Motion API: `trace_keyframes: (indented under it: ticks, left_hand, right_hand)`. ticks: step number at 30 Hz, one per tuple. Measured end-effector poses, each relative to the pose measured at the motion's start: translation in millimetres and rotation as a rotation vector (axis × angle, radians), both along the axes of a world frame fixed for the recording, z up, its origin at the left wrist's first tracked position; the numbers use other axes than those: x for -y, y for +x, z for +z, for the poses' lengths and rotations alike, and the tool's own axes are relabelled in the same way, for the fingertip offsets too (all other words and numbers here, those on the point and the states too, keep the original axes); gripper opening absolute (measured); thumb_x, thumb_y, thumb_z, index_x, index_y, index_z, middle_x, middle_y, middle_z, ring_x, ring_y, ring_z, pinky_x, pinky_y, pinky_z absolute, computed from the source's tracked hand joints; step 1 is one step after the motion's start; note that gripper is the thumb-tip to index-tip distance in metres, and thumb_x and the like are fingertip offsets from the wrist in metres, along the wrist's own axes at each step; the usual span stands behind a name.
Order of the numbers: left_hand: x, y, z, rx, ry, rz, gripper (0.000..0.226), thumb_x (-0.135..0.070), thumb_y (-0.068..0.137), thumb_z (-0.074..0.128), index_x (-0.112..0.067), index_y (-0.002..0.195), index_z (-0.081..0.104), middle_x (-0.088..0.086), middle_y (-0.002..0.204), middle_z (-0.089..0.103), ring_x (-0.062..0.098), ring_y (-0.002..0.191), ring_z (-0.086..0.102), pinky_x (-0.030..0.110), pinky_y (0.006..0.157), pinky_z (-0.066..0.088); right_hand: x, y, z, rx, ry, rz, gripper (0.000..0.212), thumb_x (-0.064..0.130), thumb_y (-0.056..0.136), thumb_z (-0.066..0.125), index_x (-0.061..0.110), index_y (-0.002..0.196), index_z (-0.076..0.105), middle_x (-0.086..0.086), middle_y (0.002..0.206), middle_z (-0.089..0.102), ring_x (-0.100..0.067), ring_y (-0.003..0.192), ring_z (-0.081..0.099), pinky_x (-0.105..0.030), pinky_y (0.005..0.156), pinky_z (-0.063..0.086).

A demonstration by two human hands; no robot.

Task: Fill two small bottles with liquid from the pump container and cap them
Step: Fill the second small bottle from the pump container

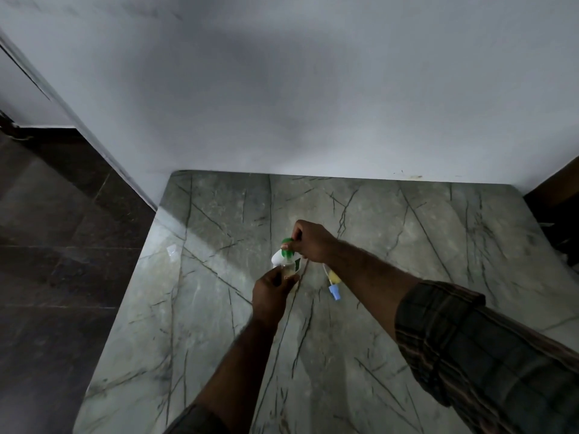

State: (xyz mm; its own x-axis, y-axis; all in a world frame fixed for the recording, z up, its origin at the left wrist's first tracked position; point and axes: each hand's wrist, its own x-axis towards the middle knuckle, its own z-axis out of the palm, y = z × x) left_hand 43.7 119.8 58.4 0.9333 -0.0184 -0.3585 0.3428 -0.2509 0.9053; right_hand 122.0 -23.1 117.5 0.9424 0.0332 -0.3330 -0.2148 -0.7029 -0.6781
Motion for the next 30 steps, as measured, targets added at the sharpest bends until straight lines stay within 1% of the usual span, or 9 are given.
trace_keyframes:
  ticks: [5,8,10,12,15,17,22,26,30]
  left_hand:
    - [0,-2,-5,-0.027,0.013,0.006,0.029,-0.026,0.086,0.076,-0.019,0.114,0.073,-0.001,0.095,0.078,0.020,0.091,0.073,0.046,0.088,0.060]
    - [1,-2,-5,-0.027,0.009,0.015,0.030,-0.027,0.086,0.076,-0.020,0.115,0.073,-0.002,0.095,0.078,0.019,0.092,0.073,0.047,0.089,0.060]
    - [1,-2,-3,-0.025,-0.002,0.019,0.026,-0.028,0.086,0.077,-0.026,0.111,0.073,-0.004,0.095,0.078,0.016,0.091,0.073,0.045,0.088,0.060]
    - [1,-2,0,-0.020,-0.020,0.020,0.023,-0.027,0.085,0.077,-0.030,0.108,0.073,-0.006,0.094,0.078,0.013,0.090,0.073,0.043,0.088,0.061]
    - [0,-1,-2,-0.020,-0.009,0.022,0.028,-0.025,0.085,0.077,-0.019,0.113,0.073,-0.001,0.095,0.078,0.020,0.092,0.073,0.048,0.089,0.060]
    - [0,-2,-5,-0.033,-0.007,0.024,0.028,-0.026,0.086,0.077,-0.019,0.112,0.073,0.001,0.094,0.077,0.022,0.092,0.073,0.050,0.090,0.059]
    - [-1,-3,-4,-0.025,-0.009,0.020,0.030,-0.027,0.087,0.075,-0.021,0.116,0.072,-0.003,0.096,0.077,0.016,0.092,0.072,0.044,0.089,0.060]
    - [-2,0,-2,-0.008,-0.006,-0.001,0.033,-0.026,0.088,0.074,-0.019,0.120,0.070,-0.005,0.099,0.077,0.012,0.092,0.072,0.038,0.088,0.060]
    - [-2,0,-8,-0.045,-0.018,0.020,0.029,-0.024,0.088,0.074,-0.022,0.116,0.071,-0.007,0.094,0.077,0.012,0.090,0.072,0.039,0.088,0.061]
  right_hand:
    - [0,-4,-11,0.018,-0.018,0.025,0.030,0.034,0.087,0.073,0.011,0.089,0.054,-0.006,0.081,0.061,-0.018,0.073,0.055,-0.032,0.065,0.043]
    - [0,-2,-10,0.019,-0.027,0.033,0.030,0.034,0.088,0.072,0.013,0.088,0.052,-0.004,0.081,0.059,-0.017,0.073,0.054,-0.030,0.064,0.042]
    - [0,-1,-6,0.012,-0.022,0.028,0.030,0.034,0.087,0.073,0.013,0.088,0.052,-0.003,0.081,0.059,-0.017,0.073,0.054,-0.028,0.062,0.042]
    - [1,0,-3,0.017,-0.015,0.022,0.030,0.034,0.086,0.074,0.013,0.088,0.052,-0.004,0.082,0.060,-0.017,0.072,0.054,-0.029,0.062,0.043]
    - [0,-1,-5,0.026,-0.031,0.043,0.029,0.034,0.088,0.072,0.013,0.088,0.052,-0.005,0.082,0.059,-0.018,0.075,0.053,-0.030,0.065,0.041]
    - [0,-3,-10,0.017,-0.028,0.034,0.028,0.033,0.089,0.071,0.012,0.089,0.052,-0.006,0.082,0.059,-0.018,0.075,0.053,-0.030,0.066,0.041]
    - [-2,-2,-6,0.012,-0.033,0.033,0.028,0.033,0.088,0.071,0.013,0.088,0.051,-0.005,0.083,0.059,-0.017,0.075,0.052,-0.030,0.065,0.041]
    - [-2,1,0,0.009,-0.025,0.025,0.030,0.033,0.087,0.073,0.014,0.086,0.050,-0.003,0.081,0.058,-0.016,0.073,0.051,-0.025,0.058,0.038]
    - [-3,-3,-8,0.000,-0.036,0.029,0.025,0.032,0.092,0.067,0.013,0.091,0.051,-0.006,0.084,0.058,-0.017,0.076,0.052,-0.029,0.065,0.042]
